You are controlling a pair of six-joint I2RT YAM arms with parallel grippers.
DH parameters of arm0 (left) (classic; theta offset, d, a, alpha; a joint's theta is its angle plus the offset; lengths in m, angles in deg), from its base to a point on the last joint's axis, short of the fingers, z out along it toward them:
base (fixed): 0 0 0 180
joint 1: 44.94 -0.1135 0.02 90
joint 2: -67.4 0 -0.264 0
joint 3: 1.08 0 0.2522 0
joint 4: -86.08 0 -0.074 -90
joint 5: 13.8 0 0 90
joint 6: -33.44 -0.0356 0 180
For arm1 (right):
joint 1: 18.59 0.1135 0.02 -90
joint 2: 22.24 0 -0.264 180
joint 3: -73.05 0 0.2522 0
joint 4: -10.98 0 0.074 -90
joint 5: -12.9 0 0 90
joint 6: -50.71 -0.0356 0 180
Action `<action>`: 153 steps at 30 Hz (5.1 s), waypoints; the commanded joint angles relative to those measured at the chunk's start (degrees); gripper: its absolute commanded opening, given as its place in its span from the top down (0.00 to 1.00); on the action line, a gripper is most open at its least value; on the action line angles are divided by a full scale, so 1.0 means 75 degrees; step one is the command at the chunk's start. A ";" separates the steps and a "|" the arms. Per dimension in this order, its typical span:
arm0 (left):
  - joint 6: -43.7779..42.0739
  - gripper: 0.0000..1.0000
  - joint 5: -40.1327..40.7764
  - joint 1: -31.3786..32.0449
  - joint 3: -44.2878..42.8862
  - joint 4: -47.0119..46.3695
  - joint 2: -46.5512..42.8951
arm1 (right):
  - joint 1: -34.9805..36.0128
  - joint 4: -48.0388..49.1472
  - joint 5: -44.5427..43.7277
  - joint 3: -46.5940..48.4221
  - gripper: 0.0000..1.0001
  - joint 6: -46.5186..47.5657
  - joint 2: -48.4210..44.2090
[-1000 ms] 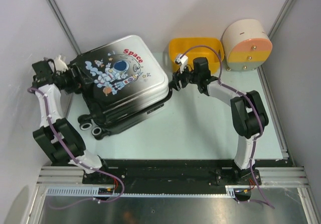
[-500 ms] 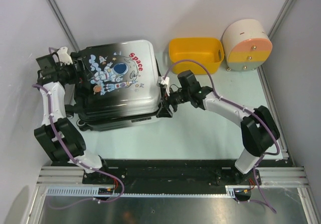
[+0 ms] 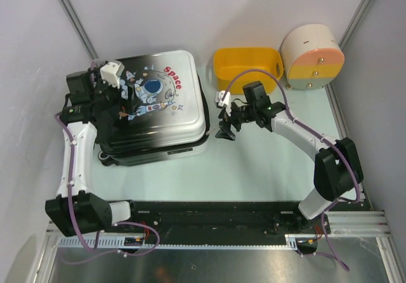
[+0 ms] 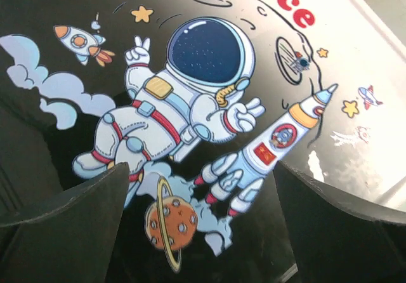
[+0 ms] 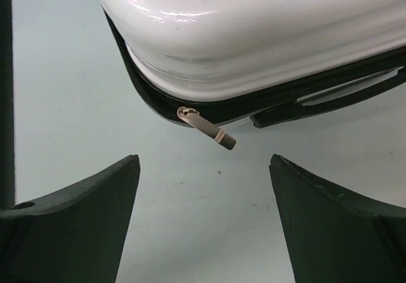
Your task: Open, take out, and arrange the luggage
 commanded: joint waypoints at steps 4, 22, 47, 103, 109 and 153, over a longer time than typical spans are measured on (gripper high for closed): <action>-0.0859 0.00 -0.0372 -0.0129 0.0123 0.1530 -0.0822 | 0.0189 0.0219 -0.0296 0.0430 0.09 0.1170 0.0330; -0.6914 0.00 0.2943 -0.1967 0.0090 0.5305 -0.2100 | 0.0154 -0.0027 -0.0249 0.0535 0.11 0.1864 0.0682; -1.2309 0.05 0.0741 -0.3317 0.0288 0.4415 0.0021 | -0.0033 -0.1128 -0.0812 0.0535 0.11 0.1313 -0.0138; -1.1395 1.00 -0.1487 -0.4817 -0.0205 0.5422 -0.0635 | 0.0763 0.7649 -0.0414 -0.3531 0.49 -0.2742 0.0178; -1.1419 1.00 -0.1440 -0.4829 -0.0123 0.5423 -0.0589 | 0.0799 0.7543 -0.0460 -0.3531 0.57 -0.2648 0.0307; -1.1688 1.00 -0.1194 -0.5122 0.0299 0.5317 0.0161 | 0.0025 0.8163 -0.0953 -0.0954 1.00 -0.2144 0.2345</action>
